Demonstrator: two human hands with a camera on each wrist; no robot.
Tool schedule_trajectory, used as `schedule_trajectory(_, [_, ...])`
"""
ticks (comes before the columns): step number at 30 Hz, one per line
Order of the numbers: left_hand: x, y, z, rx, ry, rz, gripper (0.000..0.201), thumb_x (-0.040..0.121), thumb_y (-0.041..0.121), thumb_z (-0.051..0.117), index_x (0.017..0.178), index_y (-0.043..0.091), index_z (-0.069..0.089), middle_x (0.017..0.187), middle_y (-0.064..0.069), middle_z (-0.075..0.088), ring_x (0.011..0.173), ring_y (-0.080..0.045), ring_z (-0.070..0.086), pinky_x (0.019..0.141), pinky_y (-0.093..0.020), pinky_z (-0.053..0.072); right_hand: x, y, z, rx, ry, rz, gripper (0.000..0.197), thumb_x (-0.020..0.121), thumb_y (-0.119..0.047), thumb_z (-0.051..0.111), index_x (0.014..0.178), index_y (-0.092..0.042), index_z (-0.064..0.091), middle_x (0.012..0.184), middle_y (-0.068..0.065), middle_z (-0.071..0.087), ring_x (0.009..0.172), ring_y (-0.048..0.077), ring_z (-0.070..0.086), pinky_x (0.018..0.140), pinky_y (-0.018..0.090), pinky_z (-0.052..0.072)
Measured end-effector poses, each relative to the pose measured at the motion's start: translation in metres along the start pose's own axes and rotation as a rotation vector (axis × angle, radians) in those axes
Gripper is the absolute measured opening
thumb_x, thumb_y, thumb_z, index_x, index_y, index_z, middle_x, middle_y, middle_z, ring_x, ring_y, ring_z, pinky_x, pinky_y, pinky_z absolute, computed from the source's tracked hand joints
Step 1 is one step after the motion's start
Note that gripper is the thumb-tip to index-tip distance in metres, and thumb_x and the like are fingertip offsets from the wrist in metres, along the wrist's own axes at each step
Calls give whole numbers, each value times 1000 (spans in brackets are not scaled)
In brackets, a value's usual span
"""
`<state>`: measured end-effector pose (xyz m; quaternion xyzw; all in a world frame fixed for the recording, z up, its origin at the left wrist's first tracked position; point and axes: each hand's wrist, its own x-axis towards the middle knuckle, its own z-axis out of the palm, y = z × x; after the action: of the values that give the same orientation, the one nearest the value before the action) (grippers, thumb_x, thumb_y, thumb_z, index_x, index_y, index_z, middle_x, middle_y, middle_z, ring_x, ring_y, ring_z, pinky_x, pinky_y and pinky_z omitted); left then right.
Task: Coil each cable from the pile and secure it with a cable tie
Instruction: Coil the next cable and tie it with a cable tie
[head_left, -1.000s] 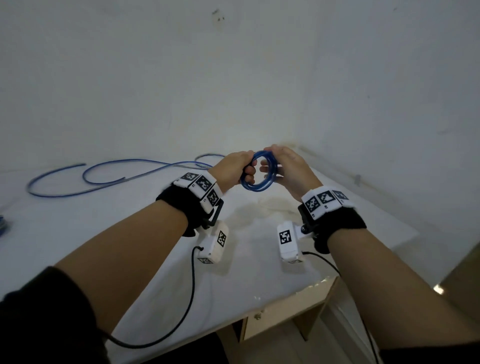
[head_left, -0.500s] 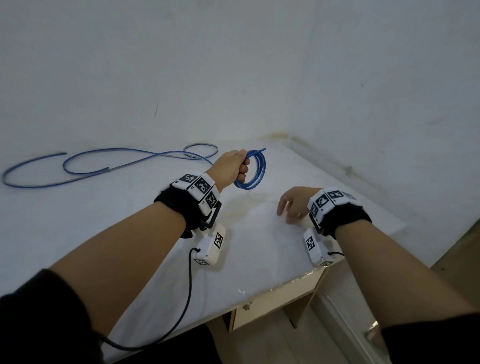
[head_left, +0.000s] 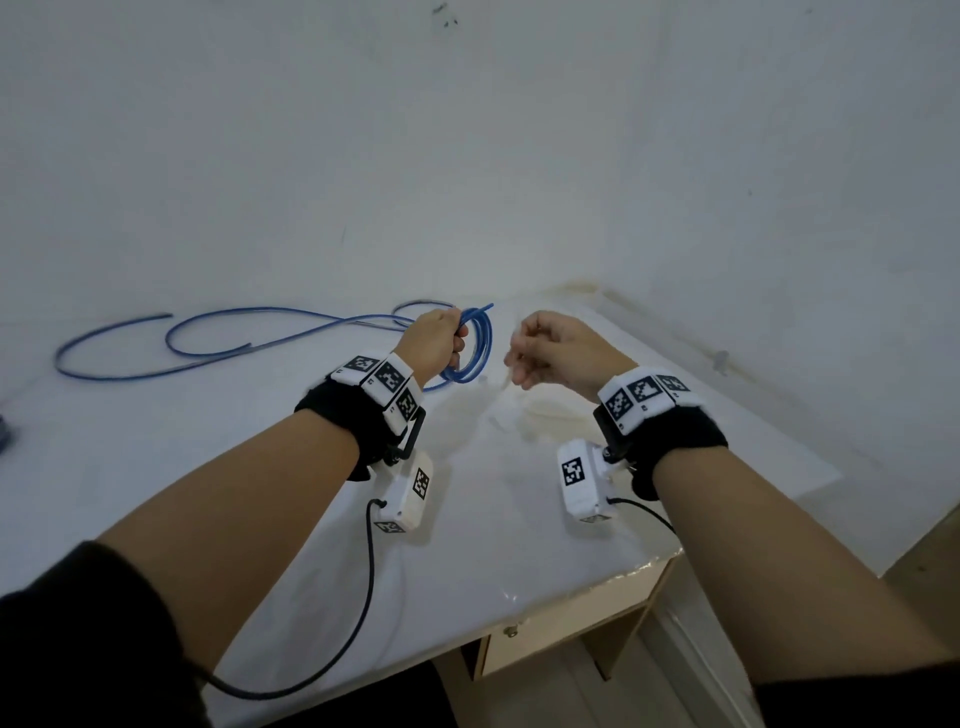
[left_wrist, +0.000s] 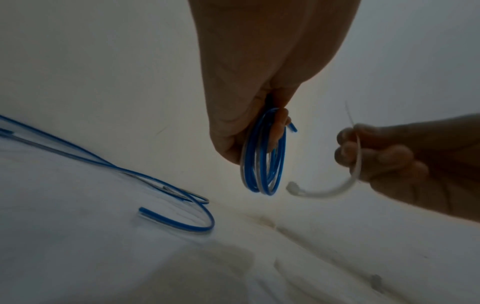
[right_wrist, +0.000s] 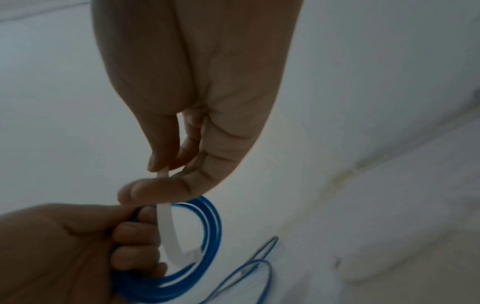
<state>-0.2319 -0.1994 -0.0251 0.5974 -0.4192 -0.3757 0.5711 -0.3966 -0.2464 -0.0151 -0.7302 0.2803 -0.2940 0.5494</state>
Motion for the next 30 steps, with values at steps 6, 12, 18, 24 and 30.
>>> schedule_trajectory(6, [-12, 1, -35, -6, 4, 15, 38, 100, 17, 28, 65, 11, 41, 58, -4, 32, 50, -14, 27, 51, -24, 24, 22, -19, 54, 120, 44, -152, 10, 96, 2, 44, 90, -5, 45, 76, 17, 59, 56, 16, 67, 59, 25, 57])
schedule_trajectory(12, [-21, 1, -81, 9, 48, -16, 39, 100, 21, 31, 65, 9, 45, 48, -1, 37, 35, -9, 29, 47, -23, 26, 37, -28, 98, 141, 57, -284, 17, 94, 6, 46, 83, -6, 44, 87, 25, 58, 66, 23, 70, 66, 28, 59])
schedule_trajectory(18, [-31, 4, -128, 107, 109, 32, 34, 99, 20, 31, 67, 13, 41, 56, -3, 35, 38, -10, 28, 49, -25, 27, 49, -36, 141, 221, 11, -313, 10, 94, 3, 49, 88, -4, 47, 95, 26, 58, 79, 30, 70, 78, 36, 59])
schedule_trajectory(24, [-27, -1, -160, 232, 287, 268, 30, 99, 18, 36, 71, 19, 45, 70, 1, 48, 58, -11, 40, 61, -28, 33, 69, -45, 180, 364, 28, -303, 22, 100, -18, 45, 81, -7, 50, 80, 14, 62, 64, 19, 68, 68, 30, 59])
schedule_trajectory(30, [-15, -7, -180, 361, 405, 431, 17, 100, 17, 36, 95, 8, 49, 87, -3, 59, 76, -12, 53, 66, -12, 37, 95, -47, 204, 501, 94, -307, 18, 96, -15, 52, 79, -9, 51, 67, 6, 61, 47, 11, 51, 51, 22, 45])
